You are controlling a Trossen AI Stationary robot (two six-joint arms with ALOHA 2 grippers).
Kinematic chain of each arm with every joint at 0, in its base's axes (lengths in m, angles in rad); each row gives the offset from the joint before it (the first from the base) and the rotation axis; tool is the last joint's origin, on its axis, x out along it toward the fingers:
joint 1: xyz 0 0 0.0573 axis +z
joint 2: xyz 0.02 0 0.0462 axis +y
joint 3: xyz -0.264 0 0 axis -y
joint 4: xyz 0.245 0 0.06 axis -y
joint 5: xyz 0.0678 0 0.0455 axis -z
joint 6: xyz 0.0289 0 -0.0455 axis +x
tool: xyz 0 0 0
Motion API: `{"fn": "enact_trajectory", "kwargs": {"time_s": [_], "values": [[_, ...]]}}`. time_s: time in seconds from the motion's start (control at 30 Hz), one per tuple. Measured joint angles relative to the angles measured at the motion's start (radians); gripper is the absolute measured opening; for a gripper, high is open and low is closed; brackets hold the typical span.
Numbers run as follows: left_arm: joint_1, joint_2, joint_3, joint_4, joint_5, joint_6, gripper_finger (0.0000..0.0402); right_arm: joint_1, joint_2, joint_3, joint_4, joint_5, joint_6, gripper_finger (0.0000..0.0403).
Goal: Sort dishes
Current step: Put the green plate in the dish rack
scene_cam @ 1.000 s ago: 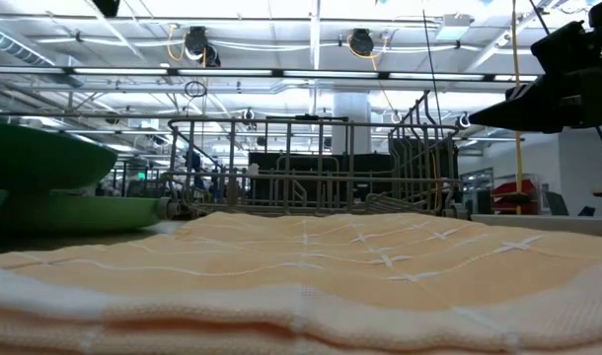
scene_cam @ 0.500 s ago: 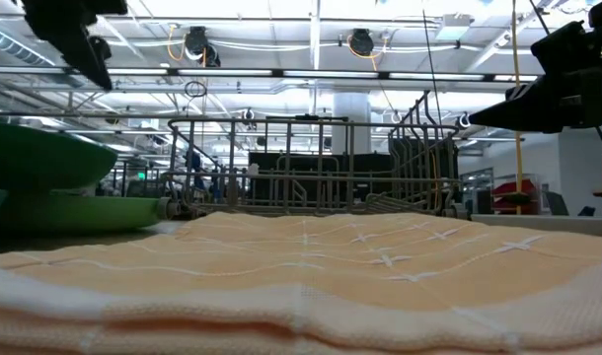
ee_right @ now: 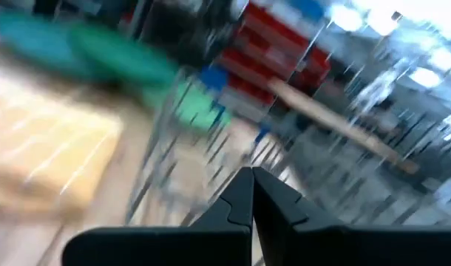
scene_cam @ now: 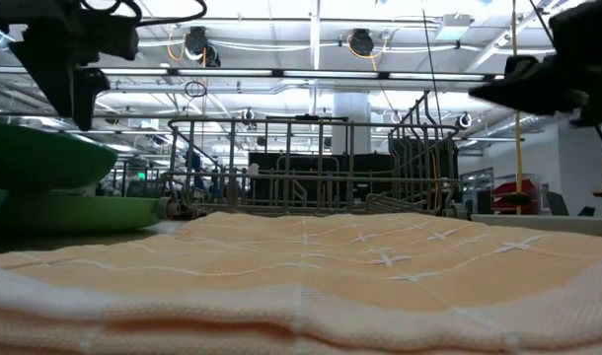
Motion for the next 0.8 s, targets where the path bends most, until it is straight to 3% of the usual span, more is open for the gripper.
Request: {"fn": "enact_trajectory", "kwargs": {"time_s": [0.1,0.2,0.3,0.53,0.8], "values": [[-0.01,0.002,-0.022,0.017,-0.006,-0.048,0.0287,0.002,0.0,0.0,0.235,-0.072,0.085,0.0],[-0.023,-0.005,-0.048,0.042,-0.008,-0.077,0.0287,0.0,0.0,0.021,0.472,-0.06,0.243,0.0],[-0.037,-0.004,-0.067,0.056,-0.008,-0.103,0.0287,0.0,0.0,0.076,0.563,-0.06,0.359,0.0],[-0.059,-0.003,-0.114,0.095,-0.013,-0.073,0.0287,0.0,0.04,0.286,0.345,-0.064,0.312,0.0],[-0.058,0.013,-0.136,0.099,-0.064,-0.053,0.0287,0.0,0.198,0.501,0.156,-0.065,0.273,0.0]]}}
